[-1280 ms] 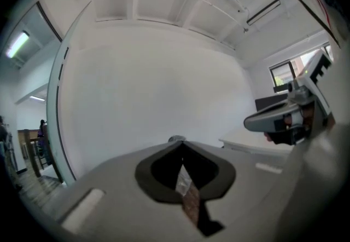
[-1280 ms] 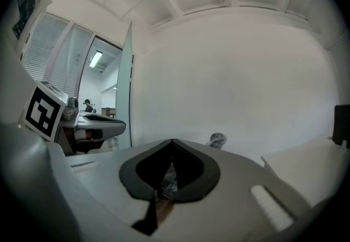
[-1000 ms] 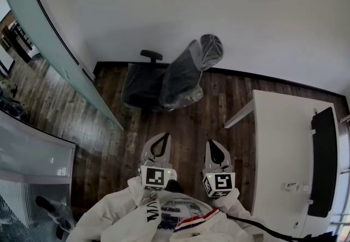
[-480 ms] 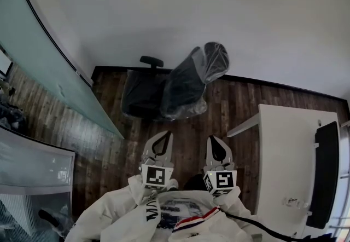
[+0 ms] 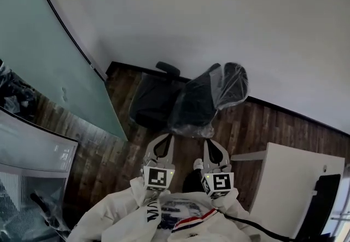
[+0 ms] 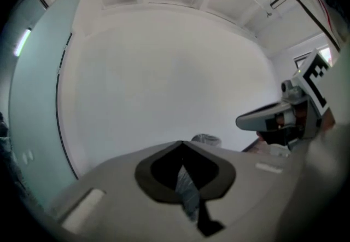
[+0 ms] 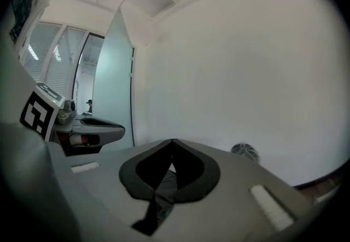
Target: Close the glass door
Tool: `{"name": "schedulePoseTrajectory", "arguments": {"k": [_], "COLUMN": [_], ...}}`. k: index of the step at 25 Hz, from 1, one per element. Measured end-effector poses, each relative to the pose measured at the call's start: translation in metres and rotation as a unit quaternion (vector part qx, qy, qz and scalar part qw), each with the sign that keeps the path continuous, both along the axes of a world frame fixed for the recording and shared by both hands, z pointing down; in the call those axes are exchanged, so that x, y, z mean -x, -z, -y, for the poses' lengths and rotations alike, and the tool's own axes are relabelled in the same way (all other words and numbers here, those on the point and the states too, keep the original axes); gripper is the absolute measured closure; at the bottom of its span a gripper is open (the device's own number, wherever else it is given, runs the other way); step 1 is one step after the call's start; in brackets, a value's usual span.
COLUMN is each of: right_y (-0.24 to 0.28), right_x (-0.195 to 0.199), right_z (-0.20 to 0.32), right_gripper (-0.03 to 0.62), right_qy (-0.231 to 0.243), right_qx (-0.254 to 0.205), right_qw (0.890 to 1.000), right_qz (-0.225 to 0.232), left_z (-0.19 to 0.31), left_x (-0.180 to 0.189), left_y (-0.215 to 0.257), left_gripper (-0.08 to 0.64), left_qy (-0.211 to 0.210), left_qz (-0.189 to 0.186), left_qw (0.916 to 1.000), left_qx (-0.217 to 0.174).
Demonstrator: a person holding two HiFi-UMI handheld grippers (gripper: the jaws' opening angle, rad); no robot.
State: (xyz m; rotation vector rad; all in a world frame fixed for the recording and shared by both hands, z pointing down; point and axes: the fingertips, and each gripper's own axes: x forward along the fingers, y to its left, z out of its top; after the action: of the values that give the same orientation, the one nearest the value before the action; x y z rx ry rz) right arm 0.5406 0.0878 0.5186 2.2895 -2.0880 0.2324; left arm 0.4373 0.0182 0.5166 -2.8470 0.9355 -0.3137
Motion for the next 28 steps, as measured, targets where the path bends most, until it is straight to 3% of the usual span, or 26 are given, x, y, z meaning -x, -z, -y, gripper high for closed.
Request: {"name": "schedulePoseTrajectory", "arguments": {"k": [9, 12, 16, 21, 28], "right_y": [0.005, 0.002, -0.001, 0.003, -0.001], "right_x": [-0.055, -0.06, -0.043, 0.007, 0.107], "right_z": [0.087, 0.113, 0.147, 0.18, 0.176], "right_gripper": [0.588, 0.588, 0.588, 0.588, 0.588], "right_qy": [0.118, 0.171, 0.246, 0.351, 0.474], "right_qx": [0.002, 0.002, 0.0, -0.007, -0.005], "right_qw": [0.993, 0.985, 0.969, 0.936, 0.88], "right_qz": [0.003, 0.004, 0.003, 0.004, 0.035], "left_z": [0.063, 0.08, 0.102, 0.109, 0.067], "left_x": [-0.064, -0.068, -0.05, 0.001, 0.108], "left_y": [0.014, 0.012, 0.006, 0.01, 0.009], "left_gripper": [0.557, 0.557, 0.557, 0.557, 0.557], "left_qy": [0.088, 0.13, 0.203, 0.304, 0.449], "left_qz": [0.009, 0.012, 0.009, 0.016, 0.056], "left_qw": [0.996, 0.9913, 0.979, 0.9523, 0.8917], "left_qx": [-0.01, -0.013, -0.02, -0.017, -0.007]}}
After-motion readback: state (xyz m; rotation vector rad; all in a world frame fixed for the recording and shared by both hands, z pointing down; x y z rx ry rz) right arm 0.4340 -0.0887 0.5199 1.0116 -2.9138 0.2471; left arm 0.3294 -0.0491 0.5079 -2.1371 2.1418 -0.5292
